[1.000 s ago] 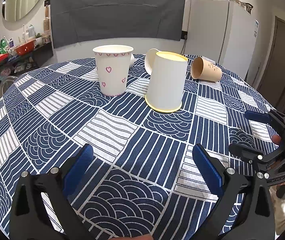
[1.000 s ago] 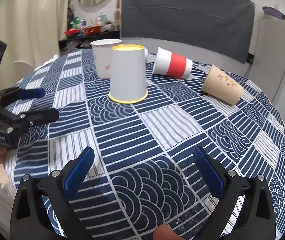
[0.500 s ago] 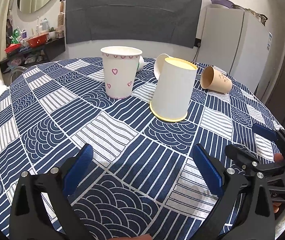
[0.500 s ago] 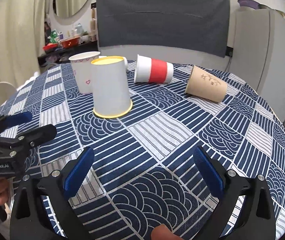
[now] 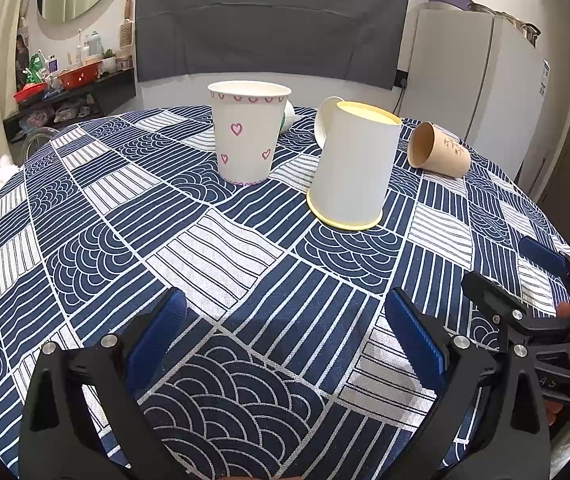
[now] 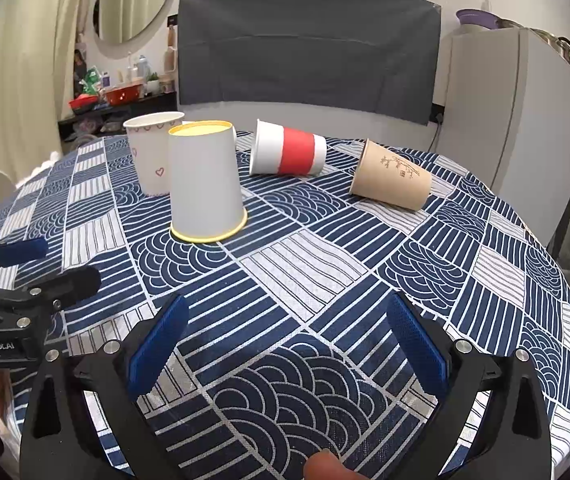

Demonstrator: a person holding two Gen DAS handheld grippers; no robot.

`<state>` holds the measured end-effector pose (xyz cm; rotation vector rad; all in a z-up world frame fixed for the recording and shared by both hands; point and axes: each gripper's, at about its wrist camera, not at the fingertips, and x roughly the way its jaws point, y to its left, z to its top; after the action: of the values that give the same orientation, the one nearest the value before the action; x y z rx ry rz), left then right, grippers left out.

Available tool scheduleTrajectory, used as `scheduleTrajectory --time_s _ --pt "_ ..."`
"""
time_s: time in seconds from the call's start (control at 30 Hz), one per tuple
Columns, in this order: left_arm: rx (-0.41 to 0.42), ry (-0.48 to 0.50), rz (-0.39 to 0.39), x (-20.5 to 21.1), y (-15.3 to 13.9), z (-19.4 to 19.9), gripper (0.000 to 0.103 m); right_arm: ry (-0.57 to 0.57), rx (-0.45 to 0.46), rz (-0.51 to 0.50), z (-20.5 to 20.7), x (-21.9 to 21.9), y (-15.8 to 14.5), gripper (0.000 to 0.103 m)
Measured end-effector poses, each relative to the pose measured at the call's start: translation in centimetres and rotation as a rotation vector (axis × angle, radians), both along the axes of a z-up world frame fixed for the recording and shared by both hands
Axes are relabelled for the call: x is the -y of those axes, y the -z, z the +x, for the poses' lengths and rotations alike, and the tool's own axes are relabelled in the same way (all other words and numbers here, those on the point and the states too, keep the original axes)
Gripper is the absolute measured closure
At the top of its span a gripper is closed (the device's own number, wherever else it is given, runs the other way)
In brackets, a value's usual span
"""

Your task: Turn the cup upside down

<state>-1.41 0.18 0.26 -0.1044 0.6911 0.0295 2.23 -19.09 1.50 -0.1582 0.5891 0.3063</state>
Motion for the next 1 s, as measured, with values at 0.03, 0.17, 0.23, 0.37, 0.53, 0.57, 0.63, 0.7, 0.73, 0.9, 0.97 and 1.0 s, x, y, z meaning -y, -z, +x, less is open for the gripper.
scheduleTrajectory --time_s 0.03,0.17,0.23,0.37,0.53,0.57,0.63,0.7,0.73,0.9,0.97,1.0 --pt "0.001 0.0 -0.001 0.03 0.01 -0.01 0.006 0.001 0.001 0.0 -0.01 0.01 0.0 0.008" --pt "0.006 0.004 0.0 0.09 -0.04 -0.11 0.006 -0.002 -0.007 -0.008 0.0 -0.07 0.1 0.008" --pt "0.009 0.006 0.006 0.16 -0.07 -0.19 0.006 -0.011 -0.016 -0.01 0.07 -0.13 0.17 0.008" --pt "0.004 0.002 0.008 0.14 -0.02 -0.08 0.006 -0.014 -0.025 -0.009 0.15 -0.16 0.25 0.008" --pt "-0.003 0.001 0.011 0.2 0.03 0.04 0.006 -0.021 -0.028 -0.015 0.12 -0.28 0.29 0.008" --pt "-0.003 0.0 0.014 0.23 0.03 0.04 0.006 -0.022 -0.028 -0.015 0.11 -0.29 0.3 0.008" --pt "-0.003 0.0 0.016 0.24 0.03 0.02 0.006 -0.021 -0.026 -0.016 0.09 -0.3 0.3 0.008" --pt "0.001 -0.001 0.017 0.26 0.02 -0.05 0.006 -0.021 -0.026 -0.017 0.12 -0.31 0.29 0.008" --pt "0.002 0.001 0.017 0.28 0.02 -0.07 0.006 -0.021 -0.025 -0.017 0.12 -0.32 0.28 0.008" --pt "0.004 -0.001 0.018 0.27 0.02 -0.14 0.006 -0.01 -0.017 -0.02 0.11 -0.32 0.24 0.008" --pt "0.013 -0.002 0.023 0.33 -0.06 -0.25 0.006 -0.008 -0.015 -0.02 0.1 -0.28 0.23 0.008" --pt "0.015 -0.001 0.026 0.37 -0.08 -0.29 0.006 -0.009 -0.016 -0.02 0.1 -0.28 0.24 0.008"
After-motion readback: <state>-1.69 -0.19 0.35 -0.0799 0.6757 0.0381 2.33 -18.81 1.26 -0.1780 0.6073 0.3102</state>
